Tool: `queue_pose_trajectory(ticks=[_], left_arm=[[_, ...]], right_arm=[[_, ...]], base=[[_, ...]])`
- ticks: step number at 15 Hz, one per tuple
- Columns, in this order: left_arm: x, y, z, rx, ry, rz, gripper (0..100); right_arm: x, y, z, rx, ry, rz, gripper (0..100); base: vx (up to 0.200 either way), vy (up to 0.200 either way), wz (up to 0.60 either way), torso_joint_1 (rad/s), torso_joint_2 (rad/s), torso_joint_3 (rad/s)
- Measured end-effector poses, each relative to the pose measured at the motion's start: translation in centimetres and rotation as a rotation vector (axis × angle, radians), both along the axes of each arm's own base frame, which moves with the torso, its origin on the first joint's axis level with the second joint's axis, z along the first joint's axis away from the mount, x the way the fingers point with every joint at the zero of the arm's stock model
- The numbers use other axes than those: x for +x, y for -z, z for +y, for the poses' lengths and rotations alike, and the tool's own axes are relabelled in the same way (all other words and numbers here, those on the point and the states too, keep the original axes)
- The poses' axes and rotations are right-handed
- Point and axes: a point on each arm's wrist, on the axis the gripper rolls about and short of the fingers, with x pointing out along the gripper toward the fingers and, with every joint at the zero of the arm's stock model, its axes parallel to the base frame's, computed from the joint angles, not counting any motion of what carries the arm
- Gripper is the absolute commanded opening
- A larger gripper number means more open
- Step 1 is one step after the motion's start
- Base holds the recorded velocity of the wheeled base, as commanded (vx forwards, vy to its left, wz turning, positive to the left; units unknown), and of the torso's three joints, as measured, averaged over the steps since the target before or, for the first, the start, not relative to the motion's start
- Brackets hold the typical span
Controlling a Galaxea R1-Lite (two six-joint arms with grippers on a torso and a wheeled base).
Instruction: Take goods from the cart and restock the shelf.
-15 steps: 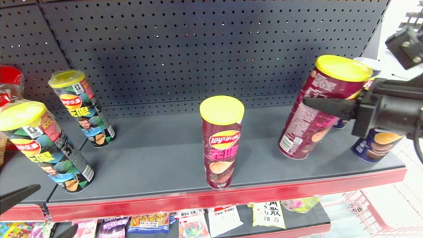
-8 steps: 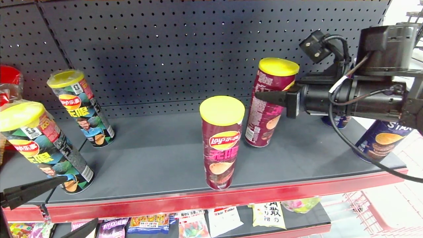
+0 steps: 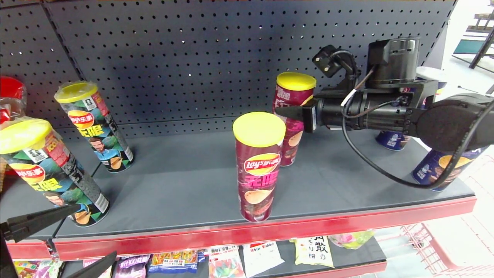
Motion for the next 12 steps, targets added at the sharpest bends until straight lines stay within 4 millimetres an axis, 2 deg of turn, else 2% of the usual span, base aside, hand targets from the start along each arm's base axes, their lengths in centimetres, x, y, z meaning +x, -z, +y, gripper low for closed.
queue_pose_trajectory(ticks=[10,11,12], left_arm=[[0.0,0.0,0.0,0.000,-0.004,-0.002,100],[0.0,0.0,0.0,0.000,-0.005,-0.002,100],[0.0,0.0,0.0,0.000,-0.005,-0.002,100]], right_arm=[[1.8,1.0,2.5,-0.003,-0.034,0.002,0],[1.9,1.1,2.5,-0.005,-0.033,0.004,100],[2.0,1.3,2.6,-0.007,-0.033,0.006,100]], base=[[0.000,0.000,0.00,0.000,0.00,0.000],[0.000,0.000,0.00,0.000,0.00,0.000],[0.000,0.000,0.00,0.000,0.00,0.000]])
